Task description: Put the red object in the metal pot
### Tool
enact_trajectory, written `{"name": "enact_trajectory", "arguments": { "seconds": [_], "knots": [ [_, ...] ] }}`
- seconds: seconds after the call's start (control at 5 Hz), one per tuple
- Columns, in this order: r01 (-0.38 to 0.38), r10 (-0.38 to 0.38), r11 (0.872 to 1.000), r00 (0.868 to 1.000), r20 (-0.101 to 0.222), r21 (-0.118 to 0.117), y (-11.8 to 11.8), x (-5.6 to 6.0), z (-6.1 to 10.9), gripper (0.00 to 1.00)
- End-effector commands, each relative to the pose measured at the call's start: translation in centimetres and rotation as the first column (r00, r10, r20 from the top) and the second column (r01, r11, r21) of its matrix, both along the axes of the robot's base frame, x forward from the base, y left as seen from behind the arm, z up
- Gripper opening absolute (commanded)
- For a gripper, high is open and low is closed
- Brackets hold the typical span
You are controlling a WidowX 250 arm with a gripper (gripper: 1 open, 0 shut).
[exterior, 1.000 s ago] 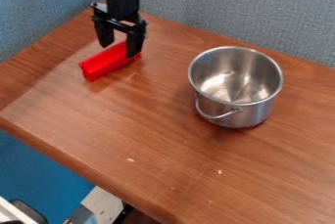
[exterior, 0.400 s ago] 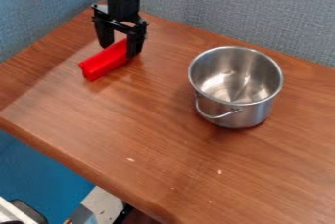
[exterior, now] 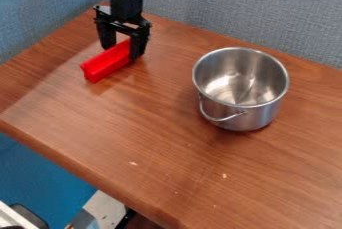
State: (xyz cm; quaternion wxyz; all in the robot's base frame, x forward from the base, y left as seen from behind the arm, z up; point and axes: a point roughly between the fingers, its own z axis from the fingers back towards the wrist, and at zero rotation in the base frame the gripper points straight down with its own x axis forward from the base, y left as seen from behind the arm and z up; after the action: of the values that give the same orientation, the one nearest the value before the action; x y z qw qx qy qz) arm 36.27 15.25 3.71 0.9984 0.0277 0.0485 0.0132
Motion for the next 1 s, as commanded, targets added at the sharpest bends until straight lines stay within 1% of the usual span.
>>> {"name": "enact_trajectory", "arguments": {
  "seconds": [0.0,0.2,0.8],
  "knots": [
    [0.004,-0.006,0.999,0.998,0.056,0.033,0.4,1.0,2.1,1.0],
    [-0.001,0.0,1.0,0.998,0.064,0.028,0.1,0.9,2.8,1.0],
    [-0.017,0.015,0.999,0.997,0.071,0.027,0.0,0.6,3.6,1.0]
  ]
}}
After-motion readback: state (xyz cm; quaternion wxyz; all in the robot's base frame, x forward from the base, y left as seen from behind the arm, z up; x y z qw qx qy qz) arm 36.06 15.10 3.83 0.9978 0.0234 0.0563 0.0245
